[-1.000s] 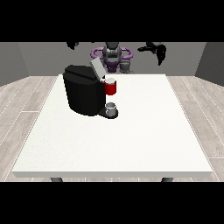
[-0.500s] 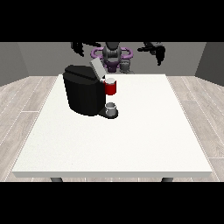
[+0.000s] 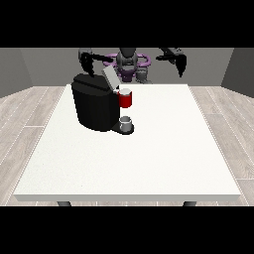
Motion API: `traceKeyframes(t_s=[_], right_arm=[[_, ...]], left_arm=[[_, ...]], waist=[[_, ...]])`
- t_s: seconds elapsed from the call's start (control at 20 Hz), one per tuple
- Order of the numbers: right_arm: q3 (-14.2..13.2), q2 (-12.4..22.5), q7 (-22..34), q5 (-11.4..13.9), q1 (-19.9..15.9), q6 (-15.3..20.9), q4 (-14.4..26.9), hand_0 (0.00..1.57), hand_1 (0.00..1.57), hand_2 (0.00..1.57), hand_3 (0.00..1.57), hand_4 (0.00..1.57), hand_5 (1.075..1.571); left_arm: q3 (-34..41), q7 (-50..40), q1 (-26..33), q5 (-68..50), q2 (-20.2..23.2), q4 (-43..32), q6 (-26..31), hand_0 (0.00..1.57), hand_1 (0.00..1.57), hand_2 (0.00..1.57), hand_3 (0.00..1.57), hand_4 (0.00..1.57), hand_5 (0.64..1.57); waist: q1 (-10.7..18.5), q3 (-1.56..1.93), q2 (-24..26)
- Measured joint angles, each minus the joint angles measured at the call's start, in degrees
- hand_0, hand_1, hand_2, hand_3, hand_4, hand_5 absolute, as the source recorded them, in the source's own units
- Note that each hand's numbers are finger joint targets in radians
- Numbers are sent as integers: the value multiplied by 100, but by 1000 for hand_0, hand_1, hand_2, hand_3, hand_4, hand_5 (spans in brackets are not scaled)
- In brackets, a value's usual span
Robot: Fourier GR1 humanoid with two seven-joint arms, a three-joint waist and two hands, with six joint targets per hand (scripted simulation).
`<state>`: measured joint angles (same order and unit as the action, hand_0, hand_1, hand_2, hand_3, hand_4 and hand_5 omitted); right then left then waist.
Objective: Insert the coffee pod into the coffee machine and close the lid
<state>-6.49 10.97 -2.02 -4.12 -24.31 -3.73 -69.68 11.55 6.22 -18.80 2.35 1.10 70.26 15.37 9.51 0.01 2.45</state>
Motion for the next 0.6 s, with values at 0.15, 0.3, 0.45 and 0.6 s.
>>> traceKeyframes(t_s=[0.15, 0.3, 0.45, 0.6], right_arm=[[32, -37, -69, 41, -210, -43, 188, 0, 0, 0, 0, 0, 1571], [98, -79, 12, 140, -447, -8, 320, 0, 0, 0, 0, 0, 1571], [140, -114, 26, 228, -592, 18, 433, 0, 0, 0, 0, 0, 1571], [171, -119, 10, 297, -727, -26, 578, 0, 0, 0, 0, 0, 1571]], left_arm=[[5, -74, 88, -79, 93, 209, -79, 0, 0, 0, 0, 0, 1571], [-10, -127, 158, -138, 177, 327, -141, 0, 0, 0, 0, 0, 1571], [-45, -171, 308, -197, 257, 520, -122, 0, 0, 0, 0, 0, 1571], [-100, -267, 405, -247, 262, 733, -192, 0, 0, 0, 0, 0, 1571]], waist=[[-114, 0, -157], [-209, 0, -246], [-202, -1, -259], [-211, -2, -278]])
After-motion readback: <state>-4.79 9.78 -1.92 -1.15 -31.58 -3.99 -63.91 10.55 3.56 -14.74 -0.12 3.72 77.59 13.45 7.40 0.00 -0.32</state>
